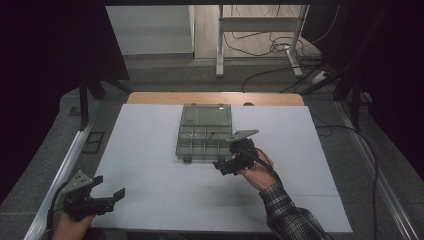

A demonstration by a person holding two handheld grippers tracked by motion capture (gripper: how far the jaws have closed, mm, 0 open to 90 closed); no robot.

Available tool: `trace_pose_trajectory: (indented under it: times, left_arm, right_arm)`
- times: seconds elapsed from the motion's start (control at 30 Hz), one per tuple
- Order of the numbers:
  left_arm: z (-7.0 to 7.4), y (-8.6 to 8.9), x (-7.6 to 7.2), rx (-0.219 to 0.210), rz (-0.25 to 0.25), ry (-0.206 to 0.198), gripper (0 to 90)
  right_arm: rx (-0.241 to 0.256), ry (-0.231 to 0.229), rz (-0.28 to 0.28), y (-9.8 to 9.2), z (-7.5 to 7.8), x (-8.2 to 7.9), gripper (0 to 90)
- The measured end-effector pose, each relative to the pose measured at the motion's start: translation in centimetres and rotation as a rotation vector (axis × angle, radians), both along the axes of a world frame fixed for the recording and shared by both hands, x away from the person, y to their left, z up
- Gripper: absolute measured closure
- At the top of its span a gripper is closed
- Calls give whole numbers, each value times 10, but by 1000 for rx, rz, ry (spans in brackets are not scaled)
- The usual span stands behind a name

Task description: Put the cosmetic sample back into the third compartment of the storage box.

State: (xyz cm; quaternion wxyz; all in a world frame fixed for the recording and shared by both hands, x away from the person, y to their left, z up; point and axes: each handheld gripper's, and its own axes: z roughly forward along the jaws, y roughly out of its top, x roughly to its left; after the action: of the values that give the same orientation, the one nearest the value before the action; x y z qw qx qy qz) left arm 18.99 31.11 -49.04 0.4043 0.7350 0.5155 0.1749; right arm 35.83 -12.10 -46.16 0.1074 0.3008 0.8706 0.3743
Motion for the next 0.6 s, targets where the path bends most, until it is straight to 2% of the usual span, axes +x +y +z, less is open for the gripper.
trace_pose_trajectory:
  times: [0.2, 0.4, 0.6]
  left_arm:
    - [0, 0, 0, -3, 0, 0, 42]
    - [0, 0, 0, -4, 0, 0, 42]
    - [0, 1, 0, -4, 0, 0, 42]
  right_arm:
    - [1, -1, 6, -3, -4, -7, 2]
    - [14, -9, 8, -7, -2, -13, 3]
    - [5, -24, 8, -13, 0, -20, 2]
